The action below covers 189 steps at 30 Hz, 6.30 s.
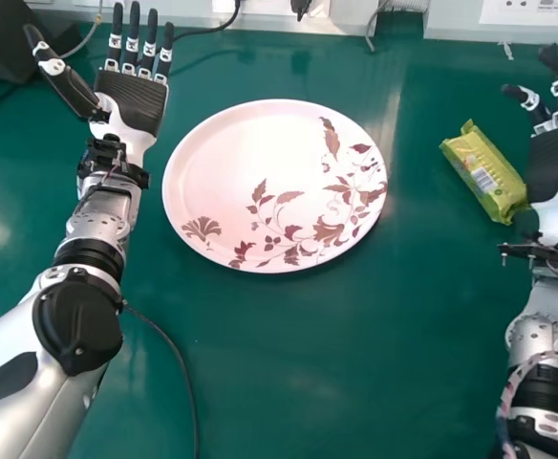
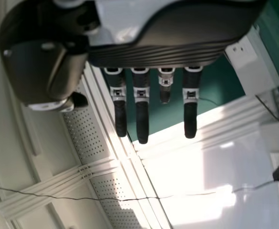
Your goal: Pick up biscuit and place it in the plate
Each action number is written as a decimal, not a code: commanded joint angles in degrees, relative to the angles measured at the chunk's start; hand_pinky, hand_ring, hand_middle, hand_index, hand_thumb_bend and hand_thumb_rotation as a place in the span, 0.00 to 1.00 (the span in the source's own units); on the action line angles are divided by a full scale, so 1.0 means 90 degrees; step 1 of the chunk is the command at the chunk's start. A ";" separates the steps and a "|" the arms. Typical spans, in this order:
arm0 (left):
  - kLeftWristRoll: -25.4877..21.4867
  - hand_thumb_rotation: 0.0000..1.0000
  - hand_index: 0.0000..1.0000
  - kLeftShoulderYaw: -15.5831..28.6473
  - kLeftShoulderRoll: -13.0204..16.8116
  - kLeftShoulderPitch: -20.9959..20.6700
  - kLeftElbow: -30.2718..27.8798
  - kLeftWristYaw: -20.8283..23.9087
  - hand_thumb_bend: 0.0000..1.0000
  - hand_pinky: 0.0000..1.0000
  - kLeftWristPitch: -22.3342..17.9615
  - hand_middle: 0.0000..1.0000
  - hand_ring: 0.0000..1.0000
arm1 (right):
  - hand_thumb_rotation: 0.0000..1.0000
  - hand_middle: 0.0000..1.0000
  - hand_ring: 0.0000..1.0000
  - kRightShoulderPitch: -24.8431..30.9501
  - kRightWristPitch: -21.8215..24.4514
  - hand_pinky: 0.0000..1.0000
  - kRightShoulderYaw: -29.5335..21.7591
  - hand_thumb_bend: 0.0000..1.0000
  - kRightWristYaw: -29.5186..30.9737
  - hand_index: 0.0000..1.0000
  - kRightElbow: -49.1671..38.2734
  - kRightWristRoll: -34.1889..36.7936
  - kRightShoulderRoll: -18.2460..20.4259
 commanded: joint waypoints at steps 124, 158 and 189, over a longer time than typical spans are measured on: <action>0.0001 0.73 0.97 -0.0089 0.0102 0.0072 -0.0106 -0.0276 1.00 1.00 0.0006 0.94 0.93 | 0.68 0.78 0.71 0.0804 0.6847 0.67 0.3462 0.55 -0.1925 0.75 -0.5253 -1.1368 -0.1113; -0.0084 0.76 1.00 -0.0050 0.0137 0.0096 -0.0091 -0.0833 1.00 1.00 -0.0065 0.98 0.96 | 0.82 0.98 0.91 0.0198 0.6806 0.92 0.3653 0.87 -0.1381 0.98 -0.4561 -1.1493 -0.1377; -0.0034 0.70 0.99 -0.0100 0.0164 0.0086 -0.0098 -0.1533 1.00 1.00 -0.0053 0.98 0.98 | 0.91 1.00 1.00 -0.0625 0.6960 1.00 0.3774 0.97 -0.0134 1.00 -0.3871 -1.1465 -0.1952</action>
